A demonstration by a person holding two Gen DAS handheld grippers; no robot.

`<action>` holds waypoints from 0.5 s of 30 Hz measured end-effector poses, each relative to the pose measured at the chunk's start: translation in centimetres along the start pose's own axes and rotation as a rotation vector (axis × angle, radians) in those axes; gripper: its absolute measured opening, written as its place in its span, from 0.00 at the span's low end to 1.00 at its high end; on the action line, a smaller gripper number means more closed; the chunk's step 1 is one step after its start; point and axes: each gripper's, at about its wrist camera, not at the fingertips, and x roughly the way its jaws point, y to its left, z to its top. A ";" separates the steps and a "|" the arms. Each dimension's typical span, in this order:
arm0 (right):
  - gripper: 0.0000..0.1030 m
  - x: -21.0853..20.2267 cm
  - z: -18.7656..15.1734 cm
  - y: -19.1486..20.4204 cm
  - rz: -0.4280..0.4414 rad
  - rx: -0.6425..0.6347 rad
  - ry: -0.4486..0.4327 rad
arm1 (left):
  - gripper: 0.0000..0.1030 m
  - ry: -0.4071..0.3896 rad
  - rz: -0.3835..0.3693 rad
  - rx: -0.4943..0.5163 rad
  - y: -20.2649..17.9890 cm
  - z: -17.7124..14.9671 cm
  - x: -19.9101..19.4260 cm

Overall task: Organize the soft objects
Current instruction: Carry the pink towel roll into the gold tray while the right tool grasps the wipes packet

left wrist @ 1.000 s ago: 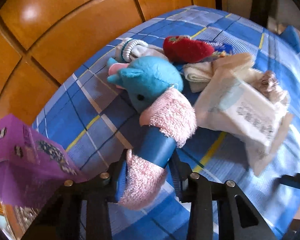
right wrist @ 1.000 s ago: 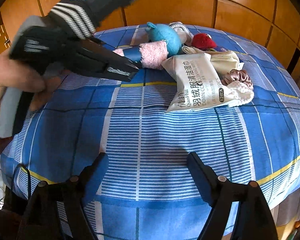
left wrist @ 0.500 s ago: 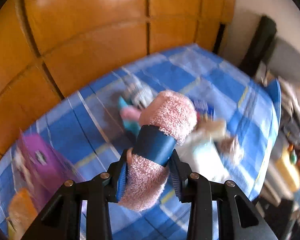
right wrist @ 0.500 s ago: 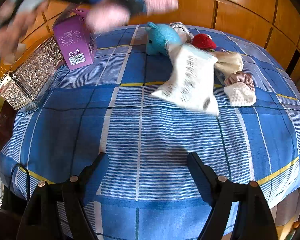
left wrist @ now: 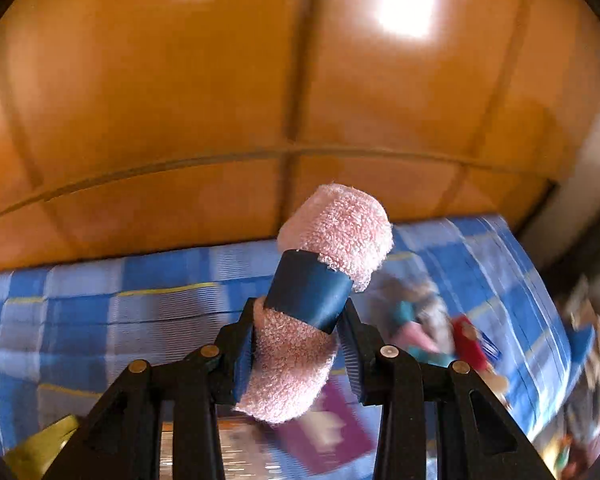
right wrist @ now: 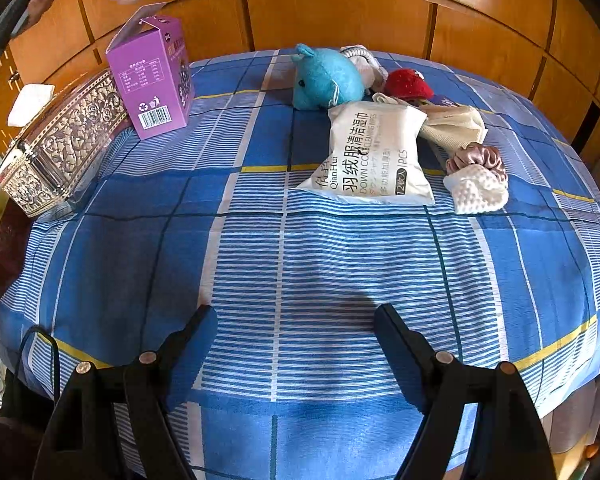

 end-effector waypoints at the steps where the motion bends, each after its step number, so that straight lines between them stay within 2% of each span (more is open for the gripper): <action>1: 0.80 0.0 0.0 0.0 0.000 -0.001 0.000 | 0.37 -0.005 0.022 -0.030 1.6 -0.1 -0.4; 5: 0.80 0.1 0.0 0.0 -0.001 -0.001 0.002 | 0.38 -0.041 0.107 -0.114 8.2 -2.6 -3.0; 7: 0.80 0.1 0.1 0.0 -0.004 -0.002 0.002 | 0.38 -0.046 0.126 -0.152 10.9 -4.3 -4.1; 12: 0.79 0.1 0.4 -0.1 0.000 0.002 0.017 | 0.38 -0.038 0.188 -0.273 17.7 -12.4 -7.3; 14: 0.70 -0.2 0.9 -0.7 0.013 0.038 0.014 | 0.38 -0.035 0.208 -0.316 19.4 -15.6 -8.5; 15: 0.70 -0.3 1.3 -1.1 0.017 0.054 0.010 | 0.38 -0.034 0.209 -0.348 20.4 -17.6 -9.1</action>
